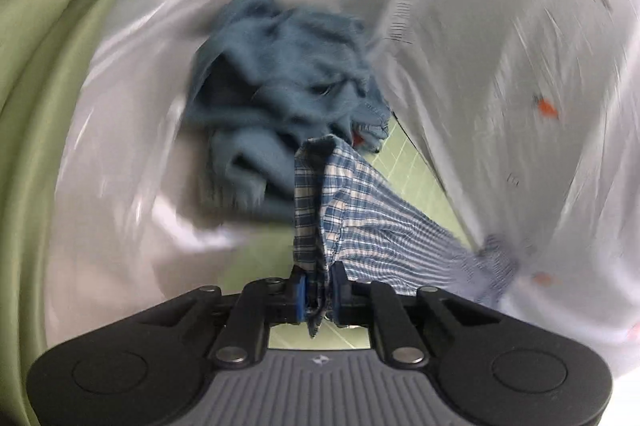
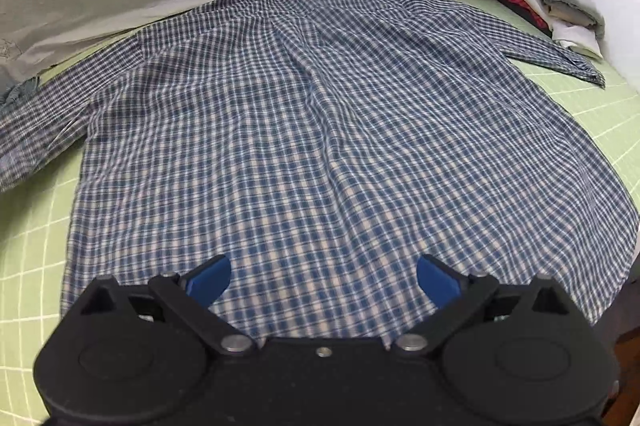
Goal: Fold clothes
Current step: 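Fold the sleeve across the shirt body with the left gripper and release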
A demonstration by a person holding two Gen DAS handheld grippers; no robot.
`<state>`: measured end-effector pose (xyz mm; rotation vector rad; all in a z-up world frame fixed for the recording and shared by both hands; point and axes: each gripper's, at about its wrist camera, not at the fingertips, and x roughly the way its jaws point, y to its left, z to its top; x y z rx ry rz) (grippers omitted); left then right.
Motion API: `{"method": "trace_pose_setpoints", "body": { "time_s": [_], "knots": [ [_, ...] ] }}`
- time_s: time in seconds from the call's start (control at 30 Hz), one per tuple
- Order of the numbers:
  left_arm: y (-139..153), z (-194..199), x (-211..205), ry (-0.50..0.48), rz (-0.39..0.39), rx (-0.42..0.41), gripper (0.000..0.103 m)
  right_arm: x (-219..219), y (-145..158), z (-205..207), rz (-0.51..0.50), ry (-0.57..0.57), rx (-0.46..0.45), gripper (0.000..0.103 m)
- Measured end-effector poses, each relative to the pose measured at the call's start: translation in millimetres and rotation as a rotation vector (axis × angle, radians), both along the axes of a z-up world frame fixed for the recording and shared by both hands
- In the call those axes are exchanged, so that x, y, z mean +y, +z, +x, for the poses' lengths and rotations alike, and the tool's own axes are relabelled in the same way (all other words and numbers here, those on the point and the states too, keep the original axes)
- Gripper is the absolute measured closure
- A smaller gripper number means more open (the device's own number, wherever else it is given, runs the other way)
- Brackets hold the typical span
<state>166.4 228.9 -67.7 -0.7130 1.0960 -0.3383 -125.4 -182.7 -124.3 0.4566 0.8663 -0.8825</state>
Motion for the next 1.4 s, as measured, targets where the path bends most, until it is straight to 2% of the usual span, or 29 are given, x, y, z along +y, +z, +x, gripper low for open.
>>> {"method": "trace_pose_setpoints", "body": {
  "time_s": [0.13, 0.3, 0.4, 0.5, 0.6, 0.77, 0.8, 0.83, 1.0, 1.13, 1.23, 1.4],
  "knots": [
    [-24.4, -11.1, -4.5, -0.004, 0.120, 0.054, 0.085, 3.3, 0.4, 2.4, 0.010, 0.014, -0.020, 0.003],
    [-59.2, -7.6, -14.5, -0.047, 0.227, 0.051, 0.083, 2.4, -4.2, 8.1, 0.010, 0.028, -0.015, 0.003],
    [-70.5, -0.9, -17.3, -0.037, 0.252, 0.078, 0.076, 1.7, -4.4, 4.9, 0.025, 0.025, -0.017, 0.003],
    [-69.0, 1.0, -21.0, -0.038, 0.270, 0.067, 0.071, -0.5, -2.7, -2.2, 0.022, 0.021, 0.002, 0.003],
    [-67.6, 0.8, -27.2, -0.047, 0.301, 0.059, 0.063, -4.6, 0.2, -10.8, 0.020, 0.008, 0.007, 0.003],
    [-65.3, 0.4, -37.5, -0.063, 0.351, 0.045, 0.066, -18.1, 4.5, -24.7, 0.013, -0.018, -0.011, 0.003],
    [-64.6, -0.3, -39.0, -0.071, 0.359, 0.044, 0.074, -20.7, 5.0, -27.6, 0.013, -0.020, -0.016, 0.003],
    [-64.2, -0.9, -41.2, -0.080, 0.361, 0.041, 0.078, -23.5, 5.6, -30.6, 0.012, -0.022, -0.021, 0.003],
    [-44.2, -13.0, -63.2, -0.121, 0.363, -0.022, 0.086, -43.5, 6.0, -46.8, 0.023, -0.038, -0.055, 0.003],
    [-18.4, -30.0, -102.4, -0.178, 0.331, -0.130, 0.086, -71.2, 4.1, -59.2, 0.046, -0.065, -0.064, 0.003],
    [2.5, -46.8, -149.6, -0.237, 0.327, -0.198, 0.086, -96.4, 8.8, -68.3, 0.045, -0.069, -0.088, 0.003],
    [31.9, -85.9, -251.1, -0.364, 0.242, -0.271, 0.086, -142.1, 19.6, -91.1, 0.037, -0.075, -0.138, 0.003]
  ]
}}
